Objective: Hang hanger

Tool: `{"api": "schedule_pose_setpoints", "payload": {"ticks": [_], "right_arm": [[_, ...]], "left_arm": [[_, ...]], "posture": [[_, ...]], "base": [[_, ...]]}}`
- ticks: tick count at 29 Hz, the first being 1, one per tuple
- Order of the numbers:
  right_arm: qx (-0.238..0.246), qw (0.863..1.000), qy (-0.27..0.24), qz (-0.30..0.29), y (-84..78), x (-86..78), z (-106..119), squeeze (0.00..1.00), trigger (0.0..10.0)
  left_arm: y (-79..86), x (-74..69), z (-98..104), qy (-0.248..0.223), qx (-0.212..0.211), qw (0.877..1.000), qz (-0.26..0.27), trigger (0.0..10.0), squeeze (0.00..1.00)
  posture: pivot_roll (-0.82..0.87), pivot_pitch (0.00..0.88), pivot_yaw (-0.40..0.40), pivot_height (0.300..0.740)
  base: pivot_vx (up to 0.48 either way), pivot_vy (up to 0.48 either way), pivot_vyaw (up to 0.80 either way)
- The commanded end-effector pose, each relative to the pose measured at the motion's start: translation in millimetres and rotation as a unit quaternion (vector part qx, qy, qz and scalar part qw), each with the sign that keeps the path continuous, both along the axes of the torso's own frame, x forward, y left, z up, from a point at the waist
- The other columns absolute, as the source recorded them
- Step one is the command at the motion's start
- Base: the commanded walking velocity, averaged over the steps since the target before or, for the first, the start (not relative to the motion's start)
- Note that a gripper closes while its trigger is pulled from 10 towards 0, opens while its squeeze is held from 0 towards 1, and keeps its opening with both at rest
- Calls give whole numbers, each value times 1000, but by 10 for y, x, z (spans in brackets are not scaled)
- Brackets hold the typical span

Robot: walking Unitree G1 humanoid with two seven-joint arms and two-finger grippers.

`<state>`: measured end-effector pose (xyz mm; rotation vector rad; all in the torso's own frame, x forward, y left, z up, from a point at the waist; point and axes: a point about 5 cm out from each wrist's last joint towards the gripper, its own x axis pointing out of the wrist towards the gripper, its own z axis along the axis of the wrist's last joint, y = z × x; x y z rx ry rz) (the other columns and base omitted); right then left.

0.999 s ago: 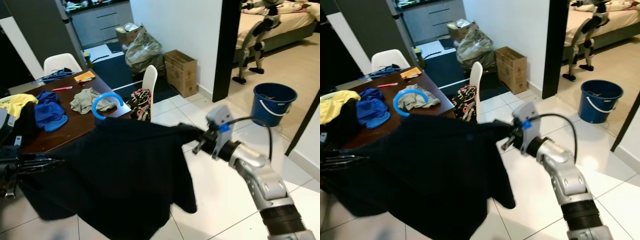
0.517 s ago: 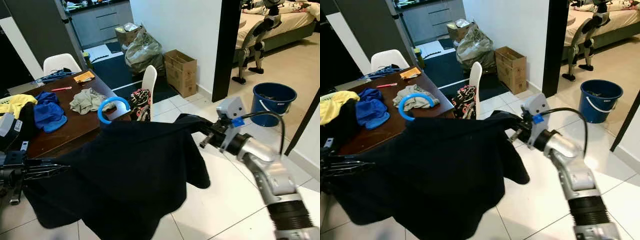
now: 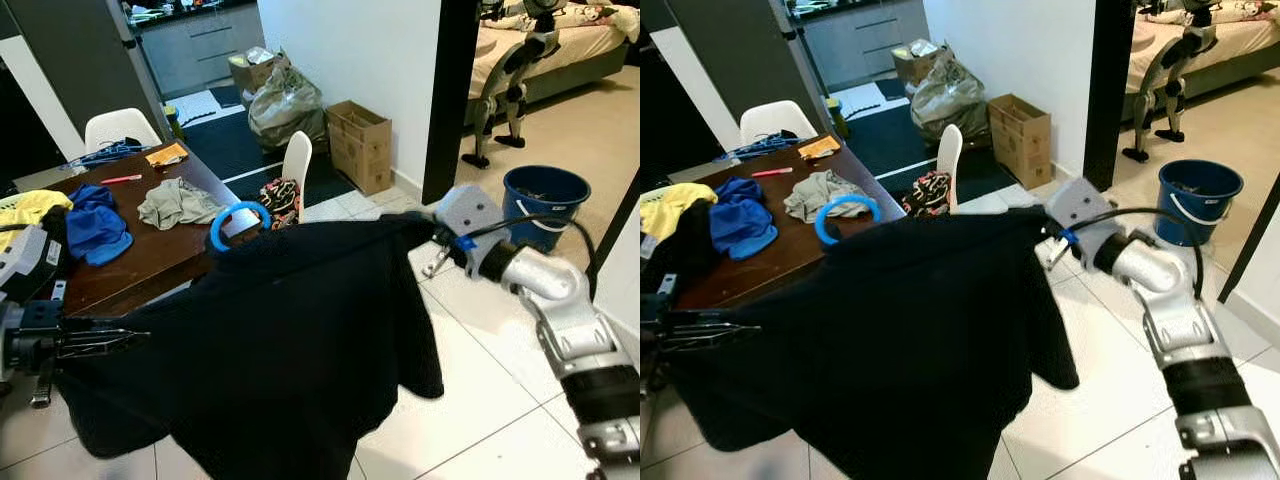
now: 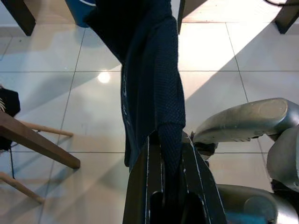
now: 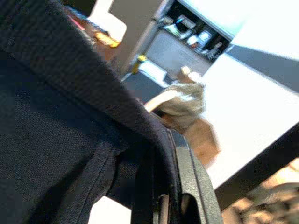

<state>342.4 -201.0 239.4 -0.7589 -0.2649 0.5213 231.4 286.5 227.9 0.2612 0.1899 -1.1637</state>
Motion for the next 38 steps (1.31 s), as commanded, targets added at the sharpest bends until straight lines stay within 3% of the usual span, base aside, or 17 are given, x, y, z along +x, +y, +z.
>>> {"api": "schedule_pose_setpoints", "payload": {"ticks": [1,6,9,11,14,15,17,20,28,33,38], "right_arm": [[-4,999,-26,-19,-32,25,51,0,0],[24,998,-48,16,95,10,139,0,0],[159,981,-46,102,213,-57,377,0,0],[159,981,-46,102,213,-57,377,0,0],[272,937,2,218,277,-205,509,0,0],[274,928,23,250,289,-265,484,0,0],[271,924,35,268,295,-300,460,0,0],[218,941,60,253,227,-322,281,0,0],[188,947,79,246,247,-357,185,0,0],[191,943,85,261,452,-392,172,0,0],[237,928,60,280,776,-409,294,0,0]], "left_arm": [[-24,3,4,-2,6,1000,-5,10000,0],[-104,23,-46,0,4,1000,-17,10000,0],[-126,58,-78,2,4,1000,-18,10000,0],[-126,58,-78,2,4,1000,-18,10000,0],[-83,124,-75,-11,8,1000,6,10000,0],[-69,163,-68,-26,11,999,23,10000,0],[-62,187,-62,-35,14,999,34,10000,0],[-38,242,-62,-63,22,995,73,10000,0],[-39,280,-83,-80,25,991,100,10000,0],[-88,323,-124,-90,19,990,112,10000,0],[-192,417,-247,-104,16,985,139,10000,0]], "posture": [[5,0,119,740],[2,0,118,740],[2,0,119,740],[2,0,119,740],[0,0,120,740],[0,0,113,740],[0,0,113,740],[-2,0,112,740],[-4,0,113,740],[-9,0,114,740],[-8,0,127,740]], "base": [[0,0,0],[0,0,0],[0,0,0],[0,0,0],[0,0,0],[0,0,0],[0,0,0],[0,0,0],[0,0,0],[0,0,0],[0,0,0]]}}
